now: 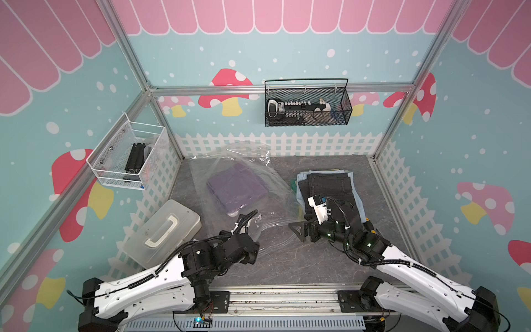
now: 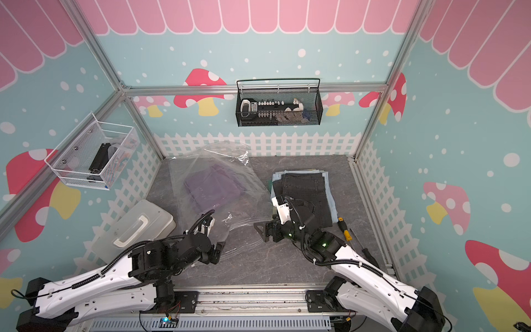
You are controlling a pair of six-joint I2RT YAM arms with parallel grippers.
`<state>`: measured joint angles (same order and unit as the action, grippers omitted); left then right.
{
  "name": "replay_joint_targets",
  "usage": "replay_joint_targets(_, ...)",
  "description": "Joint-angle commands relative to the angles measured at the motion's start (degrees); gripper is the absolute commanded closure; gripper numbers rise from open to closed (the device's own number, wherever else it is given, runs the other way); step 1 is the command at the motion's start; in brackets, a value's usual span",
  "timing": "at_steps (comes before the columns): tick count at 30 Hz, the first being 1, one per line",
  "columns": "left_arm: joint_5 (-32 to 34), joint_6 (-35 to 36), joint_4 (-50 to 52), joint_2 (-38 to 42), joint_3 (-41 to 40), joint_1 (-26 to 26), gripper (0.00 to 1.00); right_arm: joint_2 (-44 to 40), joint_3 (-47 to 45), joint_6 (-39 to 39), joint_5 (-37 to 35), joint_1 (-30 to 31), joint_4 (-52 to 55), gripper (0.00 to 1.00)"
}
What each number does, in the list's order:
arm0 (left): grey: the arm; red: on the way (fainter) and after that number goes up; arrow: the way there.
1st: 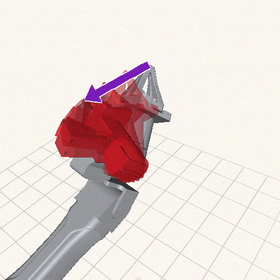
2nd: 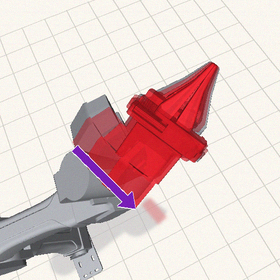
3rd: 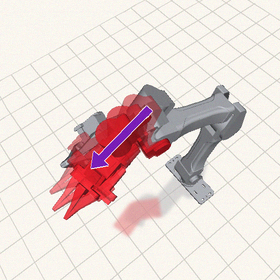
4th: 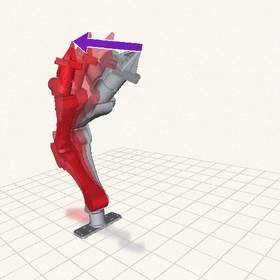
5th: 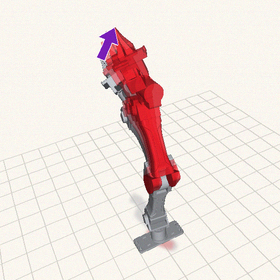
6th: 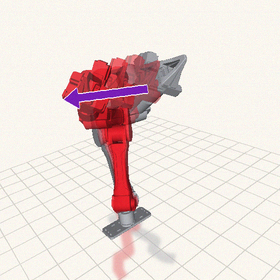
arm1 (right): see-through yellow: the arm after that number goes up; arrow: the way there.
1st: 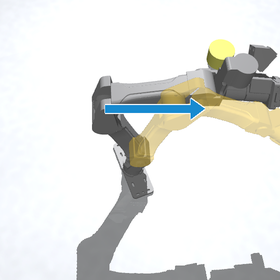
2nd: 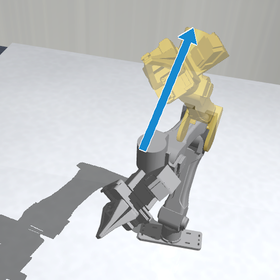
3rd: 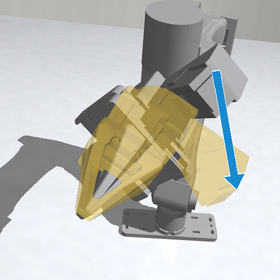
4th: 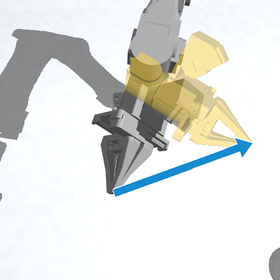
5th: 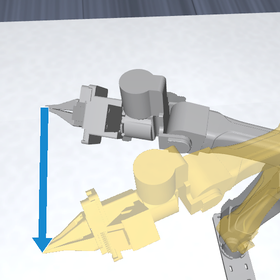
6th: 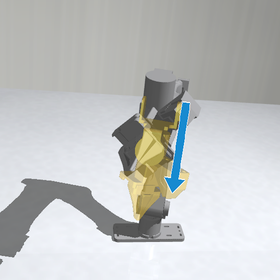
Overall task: Take the trousers out of the vacuum bag
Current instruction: Open the vacuum bag at the center of the board.
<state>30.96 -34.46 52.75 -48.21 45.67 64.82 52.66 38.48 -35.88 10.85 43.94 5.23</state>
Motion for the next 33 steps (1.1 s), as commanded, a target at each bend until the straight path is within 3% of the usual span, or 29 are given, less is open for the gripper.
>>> replay_joint_targets(1, 4.44, -4.05, 3.03, 1.37, -0.93, 1.05, 0.01, -0.30, -0.56, -1.24, 0.14, 0.43, -2.55, 0.01)
replay_joint_targets(6, 6.25, -4.98, 3.10, -1.24, -1.74, 1.13, 0.01, -2.44, -1.73, -2.76, -1.21, 0.44, -2.60, 0.02)
replay_joint_targets(17, 2.35, -1.56, -1.43, -8.49, -1.90, 2.16, 0.01, -6.06, -3.38, -4.97, -0.50, 0.44, -2.01, 0.03)
replay_joint_targets(33, 2.44, -2.25, -1.87, -9.36, -1.84, 1.89, 0.04, -8.10, -4.36, -4.92, 0.55, 0.71, -1.01, 0.03)
